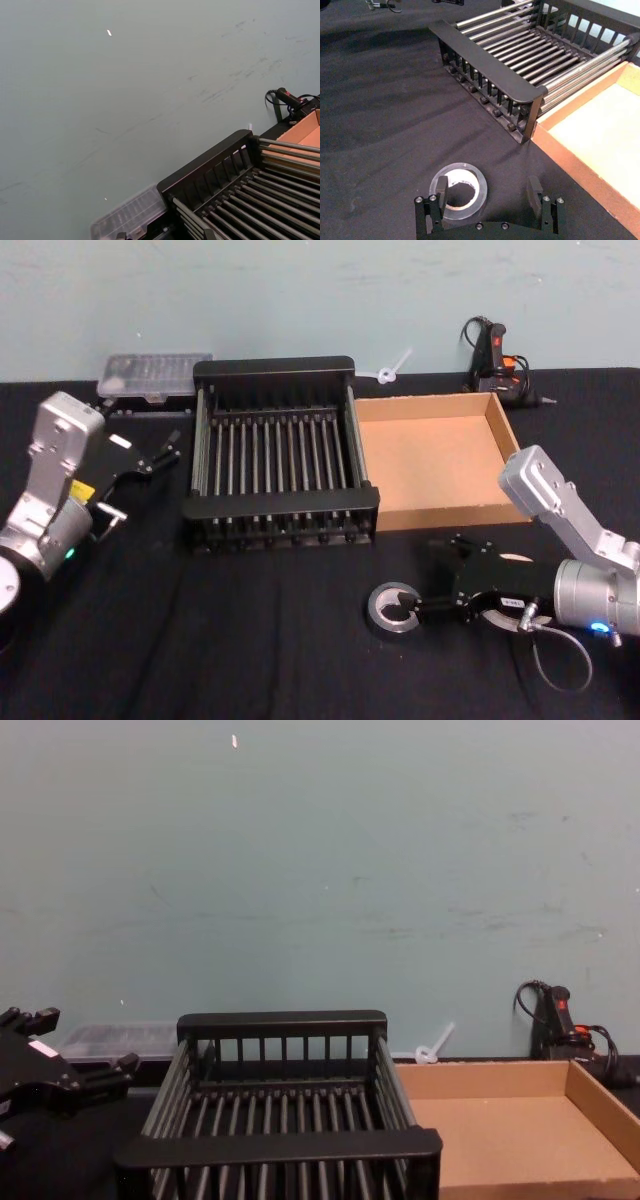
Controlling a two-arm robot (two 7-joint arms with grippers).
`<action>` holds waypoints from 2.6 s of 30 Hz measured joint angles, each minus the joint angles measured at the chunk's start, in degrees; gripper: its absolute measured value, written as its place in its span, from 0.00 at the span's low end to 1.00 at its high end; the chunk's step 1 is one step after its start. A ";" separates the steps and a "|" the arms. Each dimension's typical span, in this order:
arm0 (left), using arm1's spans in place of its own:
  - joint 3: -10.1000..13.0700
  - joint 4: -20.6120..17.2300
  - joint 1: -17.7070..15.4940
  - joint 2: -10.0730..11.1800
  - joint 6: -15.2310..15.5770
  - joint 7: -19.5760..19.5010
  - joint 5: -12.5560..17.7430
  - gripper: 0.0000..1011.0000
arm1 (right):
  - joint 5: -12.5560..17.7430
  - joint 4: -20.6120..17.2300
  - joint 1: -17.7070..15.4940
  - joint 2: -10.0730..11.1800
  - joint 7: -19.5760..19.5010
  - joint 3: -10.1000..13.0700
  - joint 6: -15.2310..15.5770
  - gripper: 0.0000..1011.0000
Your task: Pick up the white tape and place it into the black box , Pick up the silver tape and place it into the brown box.
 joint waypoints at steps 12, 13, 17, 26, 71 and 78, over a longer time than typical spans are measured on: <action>0.00 0.00 0.00 0.00 0.00 0.00 0.00 0.99 | -0.05 1.41 1.35 -0.57 0.16 -1.10 0.71 0.99; 0.00 0.00 0.00 0.00 0.00 0.00 0.00 0.99 | -0.05 1.51 1.45 -0.60 0.22 -1.18 0.74 0.99; 0.00 0.00 0.00 0.00 0.00 0.00 0.00 0.99 | -0.04 2.05 2.05 -0.83 0.45 -1.69 1.04 0.99; 0.00 0.00 0.00 0.00 0.00 0.00 0.00 0.99 | -0.14 3.16 3.13 -1.30 0.78 -2.70 1.53 0.99; 0.00 0.00 0.00 0.00 0.00 0.00 0.00 0.99 | -2.77 5.71 5.50 -2.72 1.01 -5.20 2.53 0.99; 0.00 0.00 0.00 0.00 0.00 0.00 0.00 0.99 | -2.76 5.71 5.47 -2.69 1.01 -5.16 2.53 0.99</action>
